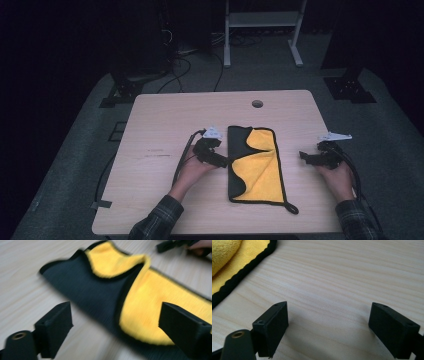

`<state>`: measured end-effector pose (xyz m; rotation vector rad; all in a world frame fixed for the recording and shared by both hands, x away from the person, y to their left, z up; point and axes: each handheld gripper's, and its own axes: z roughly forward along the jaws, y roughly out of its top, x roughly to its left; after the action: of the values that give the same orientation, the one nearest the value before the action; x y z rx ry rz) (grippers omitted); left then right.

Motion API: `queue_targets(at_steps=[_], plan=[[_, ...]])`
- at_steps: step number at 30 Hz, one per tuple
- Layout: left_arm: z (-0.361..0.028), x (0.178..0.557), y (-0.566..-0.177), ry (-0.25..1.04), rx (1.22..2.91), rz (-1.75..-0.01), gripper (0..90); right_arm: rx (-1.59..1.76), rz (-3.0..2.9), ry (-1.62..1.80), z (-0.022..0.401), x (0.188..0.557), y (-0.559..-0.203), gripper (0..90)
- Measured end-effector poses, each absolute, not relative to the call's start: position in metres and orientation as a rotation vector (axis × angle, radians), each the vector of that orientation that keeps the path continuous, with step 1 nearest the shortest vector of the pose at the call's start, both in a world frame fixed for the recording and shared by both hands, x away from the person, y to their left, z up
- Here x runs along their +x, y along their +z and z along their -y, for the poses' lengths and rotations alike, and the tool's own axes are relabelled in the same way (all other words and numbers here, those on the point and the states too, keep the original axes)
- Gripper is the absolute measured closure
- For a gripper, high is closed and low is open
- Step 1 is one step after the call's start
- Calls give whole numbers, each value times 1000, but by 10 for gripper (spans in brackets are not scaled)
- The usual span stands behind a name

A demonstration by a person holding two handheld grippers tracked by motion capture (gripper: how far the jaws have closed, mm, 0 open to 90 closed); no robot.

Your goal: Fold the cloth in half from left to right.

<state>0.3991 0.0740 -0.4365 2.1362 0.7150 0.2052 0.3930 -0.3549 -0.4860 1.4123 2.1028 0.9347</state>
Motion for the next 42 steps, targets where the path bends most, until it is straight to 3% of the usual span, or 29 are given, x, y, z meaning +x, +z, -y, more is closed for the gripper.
queue_targets(at_steps=[13,29,42], plan=[[-129,381,-455,262,2231,-763,0,1414,-2103,933,355,393,-486,145],[-183,358,-476,334,2285,-827,0,1422,-2100,930,354,393,-486,147],[-196,357,-483,356,2242,-796,0,1349,-2188,1038,328,392,-465,149]])
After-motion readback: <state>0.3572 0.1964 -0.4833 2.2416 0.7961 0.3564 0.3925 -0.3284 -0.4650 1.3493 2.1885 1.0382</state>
